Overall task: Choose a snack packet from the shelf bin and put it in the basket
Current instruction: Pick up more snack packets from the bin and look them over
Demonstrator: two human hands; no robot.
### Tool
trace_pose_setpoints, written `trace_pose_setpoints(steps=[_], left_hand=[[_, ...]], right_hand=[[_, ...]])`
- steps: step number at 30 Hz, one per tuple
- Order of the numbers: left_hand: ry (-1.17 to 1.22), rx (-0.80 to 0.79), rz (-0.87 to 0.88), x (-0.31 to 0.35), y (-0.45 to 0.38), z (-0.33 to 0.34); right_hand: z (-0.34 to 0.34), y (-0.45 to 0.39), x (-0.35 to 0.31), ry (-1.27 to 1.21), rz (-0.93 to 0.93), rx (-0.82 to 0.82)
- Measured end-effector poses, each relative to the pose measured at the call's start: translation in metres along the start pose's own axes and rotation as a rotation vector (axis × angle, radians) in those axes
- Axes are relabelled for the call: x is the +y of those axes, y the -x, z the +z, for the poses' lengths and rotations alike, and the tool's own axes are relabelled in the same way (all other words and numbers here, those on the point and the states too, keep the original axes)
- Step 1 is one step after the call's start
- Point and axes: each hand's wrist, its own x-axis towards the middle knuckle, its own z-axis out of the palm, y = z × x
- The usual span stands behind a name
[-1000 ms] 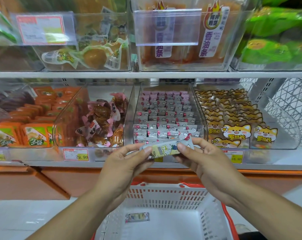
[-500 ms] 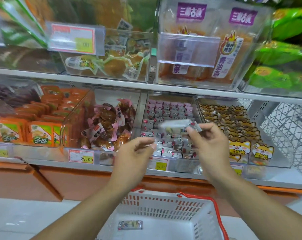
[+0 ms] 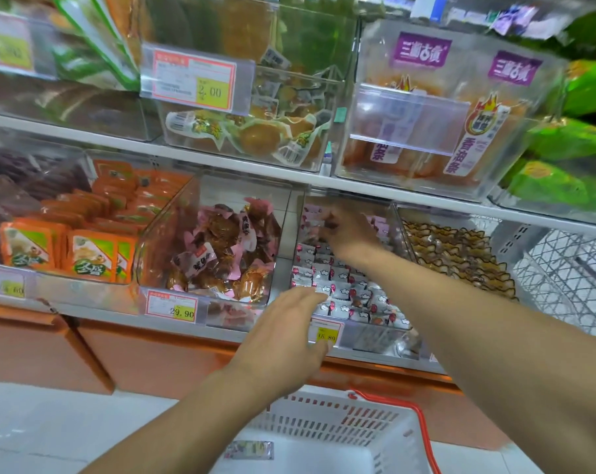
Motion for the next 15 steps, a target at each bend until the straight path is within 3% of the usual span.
trace_pose_setpoints(steps=[5,11,15], left_hand=[[-0.014,-0.044,0.0,0.001,-0.001,0.002],[-0.009,-0.042,0.004,0.0,-0.001,0.001],[0.006,-0.012,0.02,-0.001,-0.002,0.0]], right_hand=[[0.016,-0.009,0.005,0.423,-0.007,-0.213],[0.01,-0.027,0.0,0.086,-0.012,0.02],[0.019,-0.04,0.002,0.261,-0.004,-0.132]])
